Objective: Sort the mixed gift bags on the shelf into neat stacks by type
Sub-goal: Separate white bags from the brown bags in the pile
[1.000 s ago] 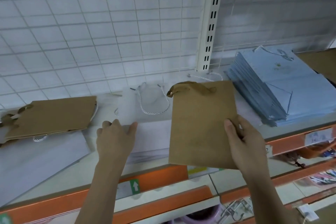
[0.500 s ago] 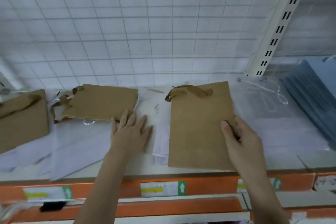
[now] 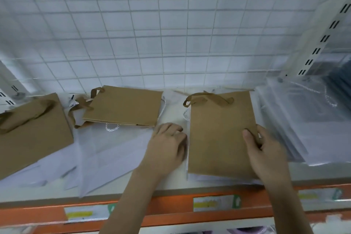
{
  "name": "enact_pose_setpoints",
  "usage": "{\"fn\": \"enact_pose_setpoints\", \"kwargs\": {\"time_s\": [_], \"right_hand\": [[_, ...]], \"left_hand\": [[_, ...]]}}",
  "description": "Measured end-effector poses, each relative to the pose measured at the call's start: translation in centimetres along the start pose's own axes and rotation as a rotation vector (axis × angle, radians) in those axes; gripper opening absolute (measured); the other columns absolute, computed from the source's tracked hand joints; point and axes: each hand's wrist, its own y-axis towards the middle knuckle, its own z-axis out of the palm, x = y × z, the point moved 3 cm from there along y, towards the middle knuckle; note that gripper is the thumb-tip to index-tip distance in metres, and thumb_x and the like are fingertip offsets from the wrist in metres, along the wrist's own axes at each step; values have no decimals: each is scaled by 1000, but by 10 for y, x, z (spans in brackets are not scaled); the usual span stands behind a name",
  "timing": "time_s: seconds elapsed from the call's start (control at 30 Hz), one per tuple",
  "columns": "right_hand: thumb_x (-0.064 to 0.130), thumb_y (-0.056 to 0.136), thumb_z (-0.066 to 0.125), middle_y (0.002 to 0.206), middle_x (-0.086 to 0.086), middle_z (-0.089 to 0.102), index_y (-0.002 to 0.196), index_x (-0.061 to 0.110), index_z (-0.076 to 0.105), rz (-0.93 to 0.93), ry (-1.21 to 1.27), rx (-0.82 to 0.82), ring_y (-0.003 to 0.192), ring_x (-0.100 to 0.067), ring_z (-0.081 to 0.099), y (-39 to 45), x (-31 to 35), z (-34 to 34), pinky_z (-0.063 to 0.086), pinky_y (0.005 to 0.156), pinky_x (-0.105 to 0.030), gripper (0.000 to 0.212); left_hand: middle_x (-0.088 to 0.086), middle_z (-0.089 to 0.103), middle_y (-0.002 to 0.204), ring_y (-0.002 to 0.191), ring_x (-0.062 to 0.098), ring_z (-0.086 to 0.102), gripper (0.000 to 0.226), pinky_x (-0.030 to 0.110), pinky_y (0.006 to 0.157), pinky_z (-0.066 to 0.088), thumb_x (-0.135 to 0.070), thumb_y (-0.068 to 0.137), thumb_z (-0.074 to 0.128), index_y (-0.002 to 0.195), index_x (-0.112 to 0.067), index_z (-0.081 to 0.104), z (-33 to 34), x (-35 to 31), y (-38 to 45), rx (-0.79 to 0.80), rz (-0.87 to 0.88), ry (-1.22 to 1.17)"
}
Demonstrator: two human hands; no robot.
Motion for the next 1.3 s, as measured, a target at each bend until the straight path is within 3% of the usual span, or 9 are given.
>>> {"fn": "enact_pose_setpoints", "kwargs": {"time_s": [0.07,0.23,0.33,0.4,0.47,0.63,0.87,1.17,1.3], "right_hand": [[32,95,45,94,-1,56,124,15,53,15,-14,-19,82,-15,46,0,-2,-4,34,74,-28,34],[32,96,44,87,6,50,122,15,54,41,-7,-45,81,-13,46,5,-9,-15,33,74,-27,32],[31,96,44,80,14,52,118,17,56,34,-6,-42,71,-3,48,9,-8,-15,35,61,-20,29],[29,96,45,76,19,50,113,17,57,22,-18,-41,66,3,47,12,-8,-13,30,54,-11,25],[28,96,45,74,20,49,115,15,56,13,-25,-46,65,4,46,14,-8,-11,29,53,-10,26],[29,96,44,77,8,49,120,11,54,40,-43,-40,70,-12,46,17,-20,-11,32,66,-27,32],[30,96,43,74,8,45,119,11,54,25,-76,-15,76,-17,44,22,-26,-10,33,70,-29,32],[29,96,43,90,-3,56,119,11,55,9,-44,3,80,-17,47,23,-27,-15,35,72,-28,31],[30,96,43,89,-2,53,118,10,55,12,-61,-1,80,-19,47,23,-27,-15,35,73,-29,32]], "left_hand": [[7,65,82,74,26,62,33,35,73,52,-17,73,37,74,-6,68,8,-10,7,109,32,-168],[12,64,98,92,28,61,51,32,86,46,-19,71,25,96,-1,67,20,-24,17,178,66,-230],[15,60,117,109,31,56,58,35,98,43,-23,75,24,114,0,60,22,-25,20,132,35,-162],[14,36,145,135,32,31,64,36,113,24,-37,83,26,137,-4,39,18,-19,18,185,-120,-38],[6,7,157,144,26,4,71,36,118,5,-49,87,22,148,-12,14,18,-13,15,278,-262,71],[-1,-2,158,144,29,-4,72,46,117,-1,-52,93,29,149,-15,4,18,-20,17,332,-392,119],[-6,-4,158,144,26,-7,69,45,117,-4,-52,93,28,149,-20,5,12,-16,12,362,-417,97],[-9,-4,157,145,20,-9,76,42,117,-6,-57,88,36,149,-23,7,9,-5,6,374,-404,80],[-10,-6,157,144,16,-10,92,38,116,-7,-71,70,23,149,-27,6,2,4,-7,380,-390,77]]}}
